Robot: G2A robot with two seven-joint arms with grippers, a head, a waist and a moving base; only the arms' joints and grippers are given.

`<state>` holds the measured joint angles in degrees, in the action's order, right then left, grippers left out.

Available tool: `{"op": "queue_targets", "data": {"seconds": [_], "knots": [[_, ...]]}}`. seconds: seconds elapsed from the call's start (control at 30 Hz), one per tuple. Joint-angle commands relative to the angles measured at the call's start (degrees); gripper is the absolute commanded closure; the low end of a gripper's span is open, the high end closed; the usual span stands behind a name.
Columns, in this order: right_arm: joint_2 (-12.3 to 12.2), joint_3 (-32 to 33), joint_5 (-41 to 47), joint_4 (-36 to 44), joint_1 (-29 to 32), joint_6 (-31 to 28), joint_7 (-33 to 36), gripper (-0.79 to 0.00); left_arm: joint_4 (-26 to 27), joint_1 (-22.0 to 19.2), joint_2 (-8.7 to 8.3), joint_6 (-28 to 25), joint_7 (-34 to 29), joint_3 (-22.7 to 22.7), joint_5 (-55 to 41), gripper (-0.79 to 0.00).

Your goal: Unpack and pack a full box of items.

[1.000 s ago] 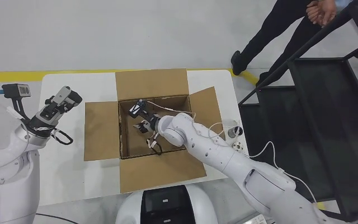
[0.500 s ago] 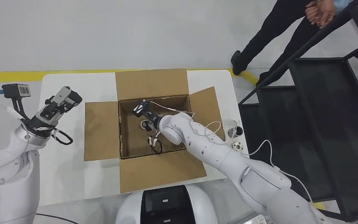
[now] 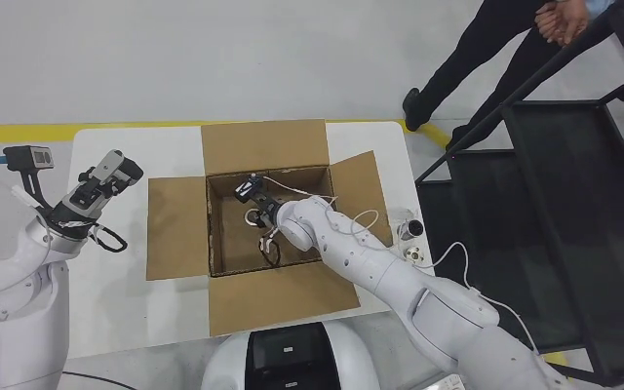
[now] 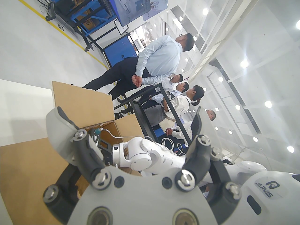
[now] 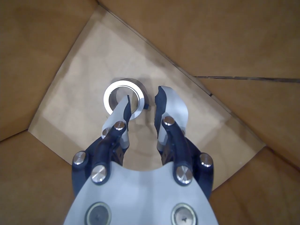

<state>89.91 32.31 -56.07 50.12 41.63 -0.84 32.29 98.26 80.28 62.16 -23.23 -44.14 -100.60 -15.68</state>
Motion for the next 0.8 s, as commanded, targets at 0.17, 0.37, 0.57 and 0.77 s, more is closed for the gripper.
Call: {"op": "queue_targets", "data": {"seconds": [0.17,0.37,0.57,0.77], "knots": [[1.0,0.1,0.1,-1.9,-0.1,-0.2,-0.3,-0.274,0.0,0.0,0.0,0.0,0.0,0.0,0.0,-0.785],[1.8,0.4,0.1,-3.2,-0.3,-0.2,-0.8,-0.058,0.0,0.0,0.0,0.0,0.0,0.0,0.0,-0.785],[2.5,0.7,-0.4,-3.7,-0.7,-0.6,-0.9,0.0,0.0,0.0,0.0,0.0,0.0,0.0,0.0,-0.785],[2.2,1.8,-2.6,-0.1,-0.6,-0.4,-0.9,0.0,0.0,0.0,0.0,0.0,0.0,0.0,0.0,-0.785]]}}
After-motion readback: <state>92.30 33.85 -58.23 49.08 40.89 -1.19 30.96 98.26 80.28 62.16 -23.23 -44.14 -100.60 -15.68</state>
